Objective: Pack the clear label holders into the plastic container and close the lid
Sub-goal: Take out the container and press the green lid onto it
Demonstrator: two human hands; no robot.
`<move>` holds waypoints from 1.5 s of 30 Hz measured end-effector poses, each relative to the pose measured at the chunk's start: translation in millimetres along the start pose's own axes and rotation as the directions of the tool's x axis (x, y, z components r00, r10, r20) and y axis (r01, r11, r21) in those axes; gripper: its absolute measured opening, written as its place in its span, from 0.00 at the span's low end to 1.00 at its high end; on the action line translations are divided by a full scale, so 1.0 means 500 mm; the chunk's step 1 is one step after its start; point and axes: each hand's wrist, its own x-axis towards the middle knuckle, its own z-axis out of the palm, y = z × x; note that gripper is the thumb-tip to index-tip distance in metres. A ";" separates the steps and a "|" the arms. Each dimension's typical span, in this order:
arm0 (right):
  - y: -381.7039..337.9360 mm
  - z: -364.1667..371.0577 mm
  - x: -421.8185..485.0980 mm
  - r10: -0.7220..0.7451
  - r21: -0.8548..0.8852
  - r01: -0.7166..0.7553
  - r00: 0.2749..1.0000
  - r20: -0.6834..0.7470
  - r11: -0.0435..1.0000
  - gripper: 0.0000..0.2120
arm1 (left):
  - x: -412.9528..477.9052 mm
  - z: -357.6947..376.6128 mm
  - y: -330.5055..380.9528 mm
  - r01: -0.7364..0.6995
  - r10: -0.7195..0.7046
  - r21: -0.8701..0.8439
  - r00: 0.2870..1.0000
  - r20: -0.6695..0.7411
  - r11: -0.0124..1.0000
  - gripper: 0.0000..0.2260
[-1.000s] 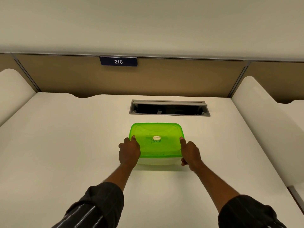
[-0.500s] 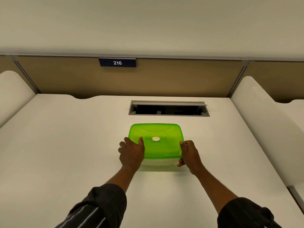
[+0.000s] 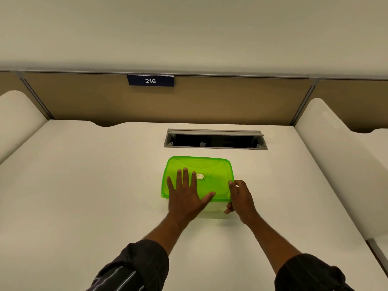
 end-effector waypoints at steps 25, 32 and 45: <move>0.027 0.016 0.012 -0.234 -0.202 0.208 0.965 -0.115 0.957 0.13 | -0.003 0.058 0.080 -0.474 0.473 0.157 0.880 0.048 0.867 0.30; -0.007 0.013 0.044 -0.021 -0.208 -0.043 0.955 -0.295 0.977 0.24 | 0.030 -0.006 0.032 -0.254 0.211 -0.116 0.931 -0.298 0.960 0.28; -0.065 0.039 0.116 0.060 -0.454 -0.162 0.971 -0.232 0.876 0.27 | 0.083 -0.022 -0.116 0.403 -0.397 -0.224 0.915 0.073 0.888 0.20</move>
